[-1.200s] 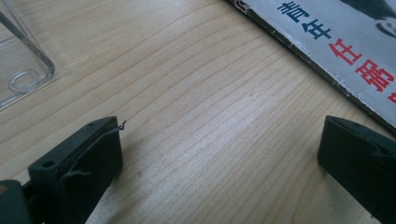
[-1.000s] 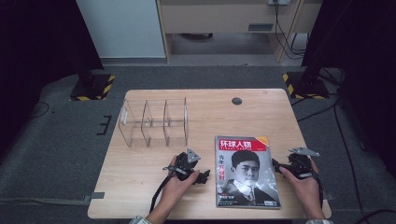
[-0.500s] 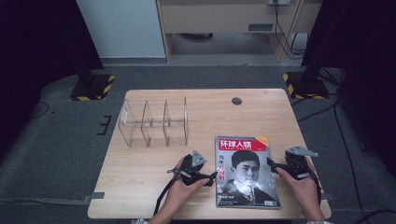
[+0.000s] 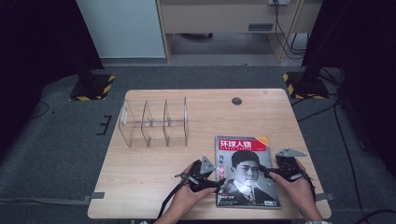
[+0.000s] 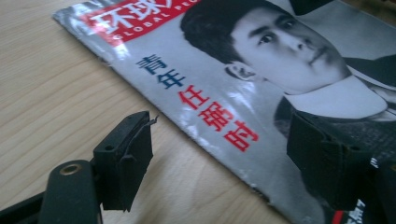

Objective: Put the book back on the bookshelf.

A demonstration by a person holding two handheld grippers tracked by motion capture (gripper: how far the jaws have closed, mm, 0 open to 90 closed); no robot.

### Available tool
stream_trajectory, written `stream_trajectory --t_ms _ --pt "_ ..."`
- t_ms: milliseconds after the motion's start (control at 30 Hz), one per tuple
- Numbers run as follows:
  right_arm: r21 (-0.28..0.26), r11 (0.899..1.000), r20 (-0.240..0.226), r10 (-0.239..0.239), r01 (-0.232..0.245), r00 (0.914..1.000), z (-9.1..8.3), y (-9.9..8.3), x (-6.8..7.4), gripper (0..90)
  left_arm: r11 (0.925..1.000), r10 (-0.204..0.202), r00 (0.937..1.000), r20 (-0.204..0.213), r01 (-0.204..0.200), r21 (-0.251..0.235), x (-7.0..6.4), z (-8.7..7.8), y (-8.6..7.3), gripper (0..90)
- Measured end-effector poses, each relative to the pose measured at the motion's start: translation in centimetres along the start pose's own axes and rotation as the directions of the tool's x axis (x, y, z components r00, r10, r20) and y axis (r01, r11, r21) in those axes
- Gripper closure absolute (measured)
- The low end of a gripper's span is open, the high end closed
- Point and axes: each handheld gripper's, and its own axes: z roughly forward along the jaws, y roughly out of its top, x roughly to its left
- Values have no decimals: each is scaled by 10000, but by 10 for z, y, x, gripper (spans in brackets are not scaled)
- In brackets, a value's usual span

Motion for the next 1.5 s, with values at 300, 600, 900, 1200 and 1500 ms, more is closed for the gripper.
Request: stream_trajectory --t_ms 300,600,900,1200,1500 --pt "75 9996 -267 -255 257 9993 3 0 6 134 9999 100 9988 479 -99 -12 -4 3 -1 232" --pt "37 9992 -406 -408 409 9983 4 0 9 136 9979 517 9971 563 -538 370 -12 10 -3 209" --pt "64 9992 -394 -391 394 9985 4 0 10 138 9991 429 9970 650 -431 13 -13 7 0 221" --pt "19 9991 -368 -415 416 9985 5 1 11 132 9964 812 9944 675 -827 191 -18 11 -1 209" --pt "-157 9993 -446 -355 348 9984 1 4 12 142 9943 1013 9937 482 -1027 276 -21 12 -2 203"
